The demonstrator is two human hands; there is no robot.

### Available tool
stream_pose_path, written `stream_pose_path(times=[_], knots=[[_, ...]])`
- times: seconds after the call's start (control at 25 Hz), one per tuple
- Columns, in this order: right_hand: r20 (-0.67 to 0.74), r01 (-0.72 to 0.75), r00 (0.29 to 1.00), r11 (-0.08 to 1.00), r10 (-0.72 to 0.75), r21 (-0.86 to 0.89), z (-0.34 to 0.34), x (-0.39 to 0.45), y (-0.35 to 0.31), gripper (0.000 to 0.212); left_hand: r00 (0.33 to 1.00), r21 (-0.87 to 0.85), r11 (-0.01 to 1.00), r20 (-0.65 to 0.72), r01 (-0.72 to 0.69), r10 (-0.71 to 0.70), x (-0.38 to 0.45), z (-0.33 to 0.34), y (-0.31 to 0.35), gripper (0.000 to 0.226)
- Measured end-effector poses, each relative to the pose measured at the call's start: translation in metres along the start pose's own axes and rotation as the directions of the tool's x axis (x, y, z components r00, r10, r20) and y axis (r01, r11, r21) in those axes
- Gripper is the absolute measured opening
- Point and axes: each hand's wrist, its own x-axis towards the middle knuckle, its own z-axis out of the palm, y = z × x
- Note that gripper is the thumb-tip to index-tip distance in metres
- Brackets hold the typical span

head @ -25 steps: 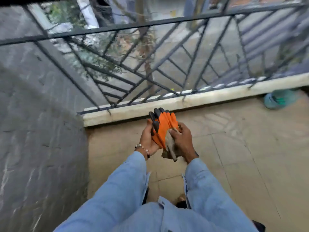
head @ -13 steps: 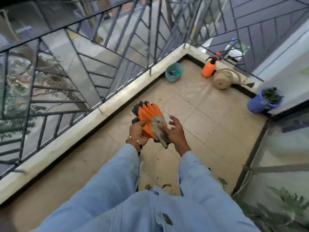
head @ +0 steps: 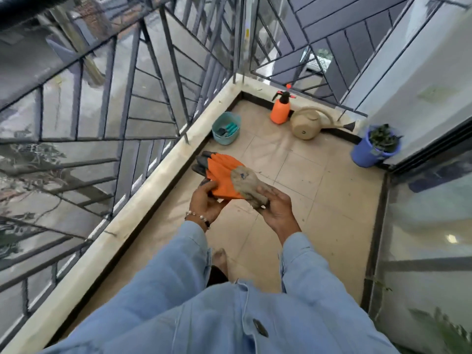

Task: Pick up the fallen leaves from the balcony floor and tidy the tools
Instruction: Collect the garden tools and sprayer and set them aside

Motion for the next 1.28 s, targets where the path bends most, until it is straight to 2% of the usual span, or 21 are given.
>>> stream_pose_path(times=[0.04, 0.12, 0.2, 0.24, 0.36, 0.44, 0.56, 0.68, 0.72, 0.84, 1.04, 1.16, 1.28], knots=[[0.007, 0.002, 1.000, 1.000, -0.002, -0.029, 0.009, 0.019, -0.019, 0.010, 0.999, 0.009, 0.999, -0.021, -0.033, 0.033, 0.020, 0.017, 0.017, 0.016], [0.067, 0.034, 0.997, 0.996, -0.029, -0.082, 0.026, 0.052, -0.053, 0.010, 0.992, -0.057, 0.991, -0.038, -0.118, 0.116, 0.061, 0.049, 0.048, 0.032], [0.098, 0.023, 0.995, 0.989, -0.009, -0.144, 0.035, 0.089, -0.083, 0.009, 1.000, 0.005, 1.000, -0.015, 0.013, -0.013, 0.088, 0.073, 0.074, 0.051], [0.113, 0.000, 0.993, 0.985, 0.020, -0.171, 0.034, 0.107, -0.095, 0.008, 0.998, 0.099, 0.993, -0.015, 0.063, -0.062, 0.104, 0.080, 0.084, 0.053], [0.101, -0.080, 0.988, 0.948, 0.117, -0.308, 0.033, 0.170, -0.134, 0.006, 0.992, 0.365, 0.925, -0.098, 0.109, -0.079, 0.162, 0.111, 0.107, 0.040], [0.041, -0.155, 0.983, 0.928, 0.179, -0.339, 0.038, 0.215, -0.159, 0.006, 0.993, 0.410, 0.908, -0.109, 0.091, -0.050, 0.199, 0.137, 0.112, 0.028], [0.004, -0.224, 0.973, 0.945, 0.232, -0.238, 0.046, 0.294, -0.205, 0.015, 0.985, 0.384, 0.918, -0.169, 0.098, -0.034, 0.260, 0.187, 0.112, 0.013], [0.006, -0.264, 0.961, 0.923, 0.276, -0.280, 0.058, 0.367, -0.259, 0.036, 0.969, 0.341, 0.934, -0.244, 0.109, -0.024, 0.316, 0.237, 0.121, 0.010], [0.026, -0.237, 0.966, 0.923, 0.257, -0.302, 0.067, 0.390, -0.278, 0.037, 0.969, 0.326, 0.941, -0.245, 0.093, -0.011, 0.331, 0.256, 0.126, 0.008], [-0.040, -0.197, 0.979, 0.882, 0.199, -0.429, 0.092, 0.460, -0.323, 0.028, 0.945, 0.353, 0.932, -0.325, 0.086, 0.036, 0.378, 0.293, 0.135, 0.009], [0.007, -0.177, 0.975, 0.798, 0.221, -0.577, 0.135, 0.569, -0.354, 0.022, 0.908, 0.325, 0.935, -0.418, 0.141, 0.008, 0.458, 0.315, 0.155, 0.014], [0.035, -0.147, 0.973, 0.734, 0.227, -0.663, 0.165, 0.633, -0.355, 0.029, 0.894, 0.312, 0.937, -0.448, 0.159, -0.002, 0.511, 0.320, 0.170, 0.023], [0.068, -0.106, 0.968, 0.640, 0.240, -0.761, 0.189, 0.698, -0.344, 0.035, 0.850, 0.292, 0.933, -0.527, 0.209, -0.026, 0.567, 0.318, 0.183, 0.028]])
